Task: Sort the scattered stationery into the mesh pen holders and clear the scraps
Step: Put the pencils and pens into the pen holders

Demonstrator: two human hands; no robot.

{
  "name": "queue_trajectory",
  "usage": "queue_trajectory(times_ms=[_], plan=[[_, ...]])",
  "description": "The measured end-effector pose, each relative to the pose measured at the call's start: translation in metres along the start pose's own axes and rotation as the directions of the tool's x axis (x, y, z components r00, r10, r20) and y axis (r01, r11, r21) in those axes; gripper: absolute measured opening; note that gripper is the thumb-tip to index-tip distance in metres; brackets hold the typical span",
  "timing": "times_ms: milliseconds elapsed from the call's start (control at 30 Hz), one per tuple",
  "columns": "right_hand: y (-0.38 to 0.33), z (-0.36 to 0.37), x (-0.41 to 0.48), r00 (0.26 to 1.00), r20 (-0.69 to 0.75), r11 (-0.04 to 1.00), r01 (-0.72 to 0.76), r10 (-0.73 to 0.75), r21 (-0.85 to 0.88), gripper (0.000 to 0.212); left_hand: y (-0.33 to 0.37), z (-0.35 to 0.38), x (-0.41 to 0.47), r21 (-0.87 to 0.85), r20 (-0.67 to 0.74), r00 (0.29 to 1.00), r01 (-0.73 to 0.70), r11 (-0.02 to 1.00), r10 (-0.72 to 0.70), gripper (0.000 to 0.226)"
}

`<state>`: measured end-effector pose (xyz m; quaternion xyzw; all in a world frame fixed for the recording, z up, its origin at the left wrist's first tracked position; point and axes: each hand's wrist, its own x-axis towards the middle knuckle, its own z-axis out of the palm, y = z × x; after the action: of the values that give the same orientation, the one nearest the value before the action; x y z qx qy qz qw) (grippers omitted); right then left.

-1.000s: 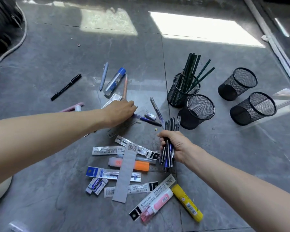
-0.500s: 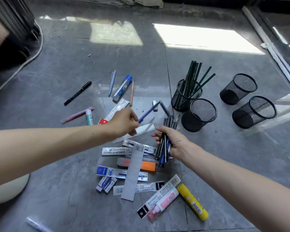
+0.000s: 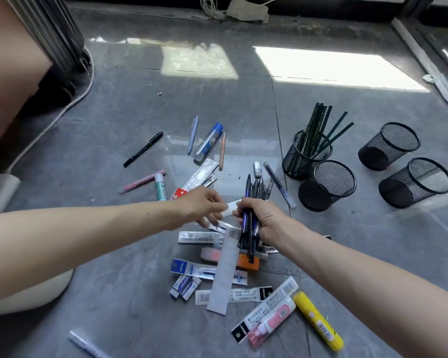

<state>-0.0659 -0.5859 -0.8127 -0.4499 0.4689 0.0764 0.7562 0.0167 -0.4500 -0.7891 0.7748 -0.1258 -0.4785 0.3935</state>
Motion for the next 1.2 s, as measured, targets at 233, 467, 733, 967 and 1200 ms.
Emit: queue_trajectory(times_ms=[233, 467, 733, 967, 1200], plan=[[-0.007, 0.018, 0.013, 0.991, 0.132, 0.999, -0.030, 0.032, -0.011, 0.008, -0.028, -0.101, 0.053, 0.366, -0.613, 0.790, 0.252, 0.896, 0.029, 0.012], [-0.005, 0.027, 0.029, 0.987, 0.138, 0.996, -0.091, 0.087, 0.021, 0.009, -0.039, -0.145, 0.075, 0.504, -0.701, 0.706, 0.385, 0.773, 0.105, 0.028], [-0.002, 0.015, 0.039, 0.988, 0.117, 0.989, -0.115, 0.105, 0.087, 0.010, -0.036, -0.138, 0.082, 0.749, -0.539, 0.823, 0.369, 0.551, 0.181, 0.069], [-0.007, -0.004, 0.040, 0.992, 0.071, 0.989, -0.111, 0.104, 0.101, 0.009, -0.020, -0.124, 0.091, 0.690, -0.603, 0.778, 0.398, 0.605, 0.176, 0.041], [-0.013, -0.007, 0.027, 0.994, 0.059, 0.981, -0.096, 0.087, 0.169, 0.011, 0.010, -0.072, 0.079, 0.450, -0.434, 0.881, 0.033, 0.892, 0.186, 0.011]])
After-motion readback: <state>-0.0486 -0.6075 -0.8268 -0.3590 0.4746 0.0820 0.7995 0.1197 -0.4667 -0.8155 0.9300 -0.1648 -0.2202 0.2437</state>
